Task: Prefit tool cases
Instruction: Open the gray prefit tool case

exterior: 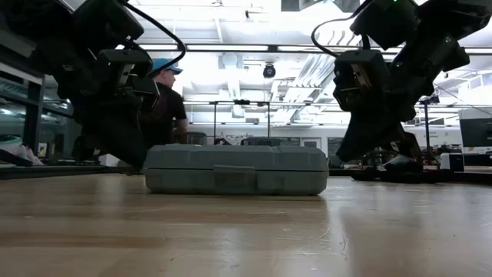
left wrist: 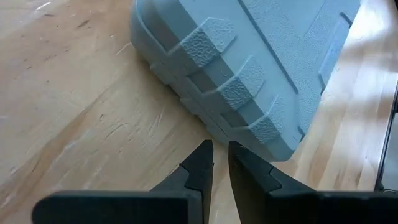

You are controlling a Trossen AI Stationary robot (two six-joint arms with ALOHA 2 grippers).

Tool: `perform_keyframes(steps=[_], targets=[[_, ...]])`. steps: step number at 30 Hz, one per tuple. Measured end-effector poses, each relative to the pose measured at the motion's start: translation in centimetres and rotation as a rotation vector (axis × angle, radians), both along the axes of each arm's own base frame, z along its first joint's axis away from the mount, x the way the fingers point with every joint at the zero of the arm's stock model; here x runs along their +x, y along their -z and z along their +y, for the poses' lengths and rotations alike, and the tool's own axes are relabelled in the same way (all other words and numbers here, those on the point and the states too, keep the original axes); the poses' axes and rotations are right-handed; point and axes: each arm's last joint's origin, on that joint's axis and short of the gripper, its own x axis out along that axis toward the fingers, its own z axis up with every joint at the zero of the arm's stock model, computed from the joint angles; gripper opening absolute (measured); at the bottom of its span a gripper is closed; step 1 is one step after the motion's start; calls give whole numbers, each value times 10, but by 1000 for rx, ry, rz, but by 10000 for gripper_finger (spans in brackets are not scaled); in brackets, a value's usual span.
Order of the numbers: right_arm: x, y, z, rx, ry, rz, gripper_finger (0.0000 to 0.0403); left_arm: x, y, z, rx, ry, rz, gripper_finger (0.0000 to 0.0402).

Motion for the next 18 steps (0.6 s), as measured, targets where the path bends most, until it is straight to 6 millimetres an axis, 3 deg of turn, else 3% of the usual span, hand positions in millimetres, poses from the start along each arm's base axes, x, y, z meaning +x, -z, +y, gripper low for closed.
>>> perform_keyframes(steps=[6, 11, 18], targets=[[0, 0, 0, 12, 15, 6, 0, 8, 9, 2, 0, -101, -21, 44], [-5, -3, -1, 29, 38, 16, 0, 33, 10, 5, -118, -48, -245, 44], [-20, -31, -4, -28, 81, -40, 0, 36, -4, 13, -144, -9, -334, 44]])
